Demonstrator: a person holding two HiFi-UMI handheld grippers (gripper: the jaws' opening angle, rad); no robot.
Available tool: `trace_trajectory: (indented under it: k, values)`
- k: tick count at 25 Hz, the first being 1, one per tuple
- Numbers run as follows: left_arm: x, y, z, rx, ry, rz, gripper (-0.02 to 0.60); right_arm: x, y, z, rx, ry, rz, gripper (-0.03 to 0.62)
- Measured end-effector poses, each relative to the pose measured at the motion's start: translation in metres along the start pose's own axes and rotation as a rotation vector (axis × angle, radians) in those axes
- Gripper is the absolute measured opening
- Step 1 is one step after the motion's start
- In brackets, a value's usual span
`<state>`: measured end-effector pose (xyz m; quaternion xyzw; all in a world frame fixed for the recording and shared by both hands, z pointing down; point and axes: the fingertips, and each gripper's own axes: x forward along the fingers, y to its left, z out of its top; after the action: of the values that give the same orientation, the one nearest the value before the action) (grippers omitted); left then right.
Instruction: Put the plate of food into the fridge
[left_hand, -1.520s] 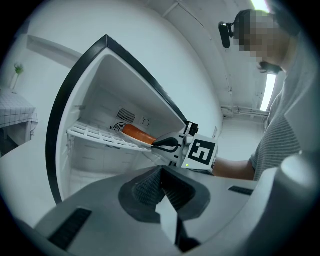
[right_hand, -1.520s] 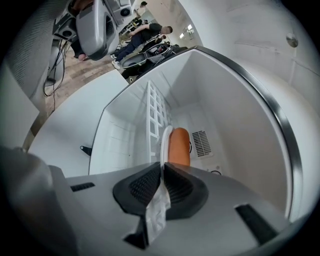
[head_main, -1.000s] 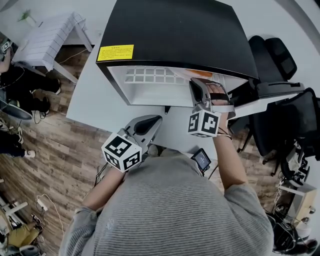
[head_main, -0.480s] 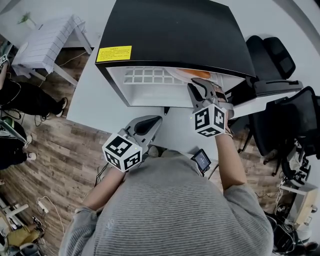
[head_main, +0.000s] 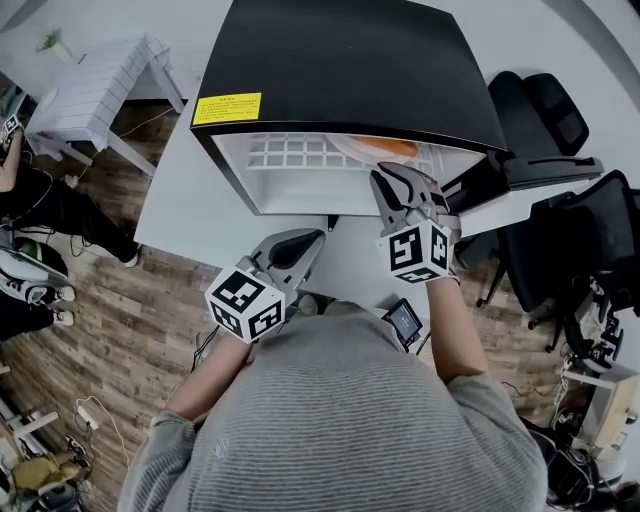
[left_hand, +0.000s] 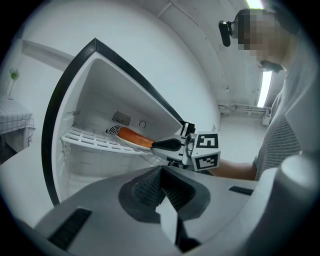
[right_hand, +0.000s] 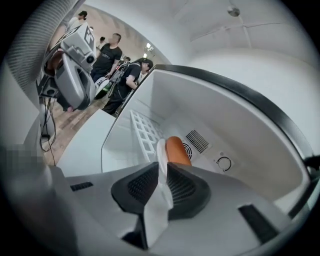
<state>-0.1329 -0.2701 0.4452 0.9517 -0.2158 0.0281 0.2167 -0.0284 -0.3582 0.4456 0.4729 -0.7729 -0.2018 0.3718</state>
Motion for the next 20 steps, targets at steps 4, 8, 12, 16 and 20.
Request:
trace_trajectory:
  k: [4, 8, 12, 16, 20]
  values:
    - [0.001, 0.002, 0.004, 0.026, -0.006, 0.011, 0.011, -0.013, 0.002, 0.016, 0.239, -0.103, -0.008, 0.057]
    - [0.003, 0.0, 0.007, 0.038, -0.014, 0.019, 0.01, -0.032, 0.0, 0.03, 0.47, -0.216, 0.016, 0.057]
    - [0.004, -0.004, 0.012, 0.045, -0.037, 0.019, 0.011, -0.045, 0.008, 0.028, 0.68, -0.277, 0.07, 0.057]
    - [0.006, -0.007, 0.014, 0.059, -0.043, 0.018, 0.011, -0.055, 0.018, 0.026, 0.813, -0.318, 0.111, 0.057]
    - [0.009, -0.012, 0.016, 0.068, -0.045, 0.011, 0.01, -0.068, 0.026, 0.032, 0.848, -0.357, 0.149, 0.057]
